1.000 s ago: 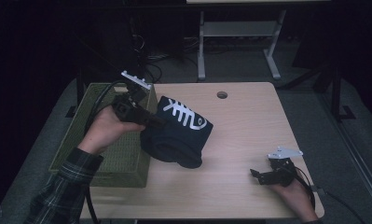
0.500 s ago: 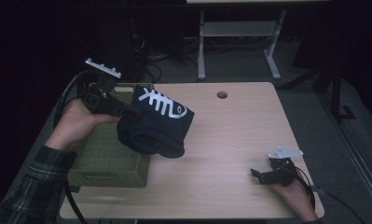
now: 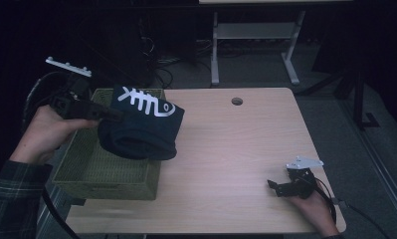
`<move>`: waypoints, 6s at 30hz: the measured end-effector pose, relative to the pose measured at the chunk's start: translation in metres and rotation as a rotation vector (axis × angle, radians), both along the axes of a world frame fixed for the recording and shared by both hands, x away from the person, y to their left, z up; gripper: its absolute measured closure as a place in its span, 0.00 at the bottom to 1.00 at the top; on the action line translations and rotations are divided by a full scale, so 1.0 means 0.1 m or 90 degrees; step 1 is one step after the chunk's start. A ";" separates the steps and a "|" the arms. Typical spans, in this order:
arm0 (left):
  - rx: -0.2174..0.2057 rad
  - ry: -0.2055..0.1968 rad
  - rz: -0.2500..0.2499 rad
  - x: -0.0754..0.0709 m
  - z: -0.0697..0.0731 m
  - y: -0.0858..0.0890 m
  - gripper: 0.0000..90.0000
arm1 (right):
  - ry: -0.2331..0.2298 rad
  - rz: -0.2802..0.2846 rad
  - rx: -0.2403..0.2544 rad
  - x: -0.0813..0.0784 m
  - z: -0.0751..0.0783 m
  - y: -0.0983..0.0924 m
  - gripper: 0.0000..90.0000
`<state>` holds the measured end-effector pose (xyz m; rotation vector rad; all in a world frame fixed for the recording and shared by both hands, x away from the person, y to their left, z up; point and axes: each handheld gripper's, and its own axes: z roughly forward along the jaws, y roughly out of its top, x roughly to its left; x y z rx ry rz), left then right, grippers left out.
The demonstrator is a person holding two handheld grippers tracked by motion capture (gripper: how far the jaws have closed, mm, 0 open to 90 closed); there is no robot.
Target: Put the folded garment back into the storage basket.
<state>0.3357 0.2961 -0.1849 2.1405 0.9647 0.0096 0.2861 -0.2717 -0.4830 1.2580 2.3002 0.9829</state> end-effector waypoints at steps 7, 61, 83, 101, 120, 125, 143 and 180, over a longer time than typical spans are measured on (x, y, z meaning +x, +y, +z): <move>-0.007 -0.005 0.023 -0.07 0.01 0.19 0.83 | 0.000 -0.001 0.000 0.00 0.00 0.00 0.07; -0.047 0.128 0.076 0.13 -1.31 0.87 0.83 | -0.003 -0.009 -0.001 0.01 0.00 0.01 0.07; 0.076 0.136 0.145 0.27 -1.63 0.99 0.77 | -0.002 -0.009 -0.001 0.01 0.00 0.01 0.07; 0.153 0.097 0.211 0.21 -1.56 1.12 0.59 | -0.003 -0.009 -0.001 0.01 0.00 0.01 0.07; 0.113 0.021 0.195 0.20 -1.44 0.93 0.24 | -0.003 -0.008 -0.001 0.01 0.00 0.01 0.07; 0.117 -0.001 0.204 0.19 -1.42 0.88 0.16 | -0.003 -0.008 -0.001 0.01 0.00 0.01 0.07; 0.086 -0.049 0.138 0.10 -1.29 0.27 0.15 | -0.003 -0.008 -0.001 0.01 0.00 0.01 0.07; 0.044 -0.118 -0.028 -0.03 -1.57 -1.48 0.15 | -0.003 -0.009 -0.001 0.01 0.00 0.01 0.07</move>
